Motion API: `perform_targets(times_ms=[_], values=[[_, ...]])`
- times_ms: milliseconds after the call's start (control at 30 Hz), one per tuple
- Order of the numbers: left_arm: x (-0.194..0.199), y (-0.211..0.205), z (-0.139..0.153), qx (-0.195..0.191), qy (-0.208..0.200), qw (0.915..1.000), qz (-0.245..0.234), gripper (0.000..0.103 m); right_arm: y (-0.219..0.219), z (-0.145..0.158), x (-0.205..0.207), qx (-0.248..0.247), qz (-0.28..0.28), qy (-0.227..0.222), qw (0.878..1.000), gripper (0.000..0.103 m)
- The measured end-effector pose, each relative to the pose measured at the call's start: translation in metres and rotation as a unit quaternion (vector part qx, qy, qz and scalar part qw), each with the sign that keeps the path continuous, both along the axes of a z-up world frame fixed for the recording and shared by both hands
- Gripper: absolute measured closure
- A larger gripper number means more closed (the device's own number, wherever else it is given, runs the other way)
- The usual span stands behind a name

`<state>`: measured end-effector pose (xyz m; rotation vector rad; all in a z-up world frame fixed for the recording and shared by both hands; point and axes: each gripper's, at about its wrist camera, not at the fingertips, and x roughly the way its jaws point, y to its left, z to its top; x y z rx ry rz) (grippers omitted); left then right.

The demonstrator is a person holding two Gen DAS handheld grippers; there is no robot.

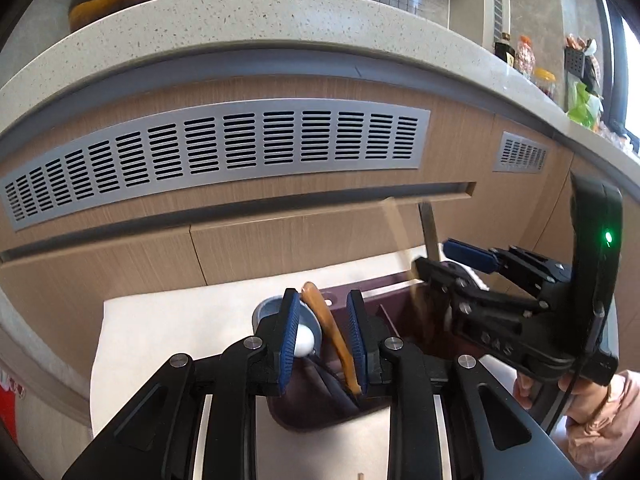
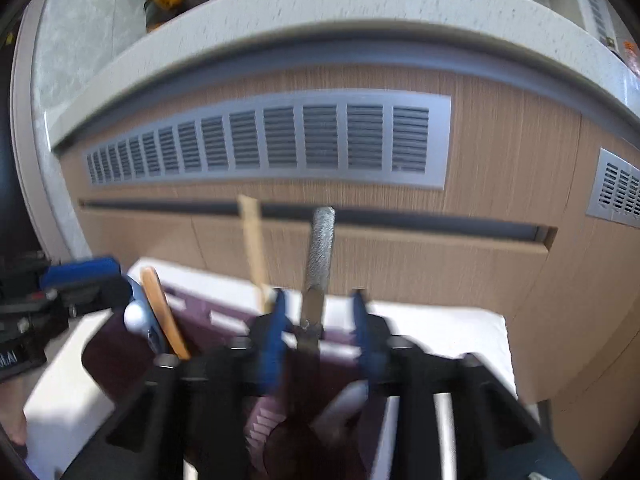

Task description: Organize utensils

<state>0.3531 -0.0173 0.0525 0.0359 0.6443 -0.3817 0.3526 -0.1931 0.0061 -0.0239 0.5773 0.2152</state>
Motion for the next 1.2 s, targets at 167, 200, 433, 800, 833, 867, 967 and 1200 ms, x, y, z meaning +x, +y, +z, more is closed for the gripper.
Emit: perform_targets(times_ms=[167,200,433,800,833,867,967,1200], values=[[-0.029,0.021,0.023,-0.021,-0.021,0.9994,0.018,0.058,-0.009,0.022,-0.046,-0.017,-0.01,-0.032,0.999,0.038],[-0.035,0.026,0.026,-0.02,-0.024,0.9992,0.022,0.053,-0.011,0.028,-0.059,-0.021,-0.012,-0.042,0.999,0.03],[-0.09,0.058,0.008,0.014,0.015,0.9991,0.036,0.049,-0.007,0.044,-0.132,-0.051,0.015,-0.057,0.997,0.001],[-0.158,0.086,-0.085,0.018,0.168,0.9856,0.009,0.049,0.016,-0.017,-0.205,-0.127,0.075,0.048,0.988,0.0],[-0.162,0.086,-0.091,0.022,0.177,0.984,0.006,0.049,0.016,-0.021,-0.21,-0.13,0.077,0.054,0.987,0.0],[-0.165,0.085,-0.094,0.024,0.18,0.9833,0.004,0.049,0.015,-0.026,-0.216,-0.133,0.076,0.059,0.986,0.0],[-0.174,0.081,-0.102,0.022,0.19,0.9815,-0.012,0.048,0.009,-0.035,-0.224,-0.121,0.066,0.077,0.988,0.0],[-0.199,0.068,-0.116,0.009,0.228,0.9727,-0.043,0.047,-0.011,-0.058,-0.227,-0.136,-0.001,0.133,0.982,0.0]])
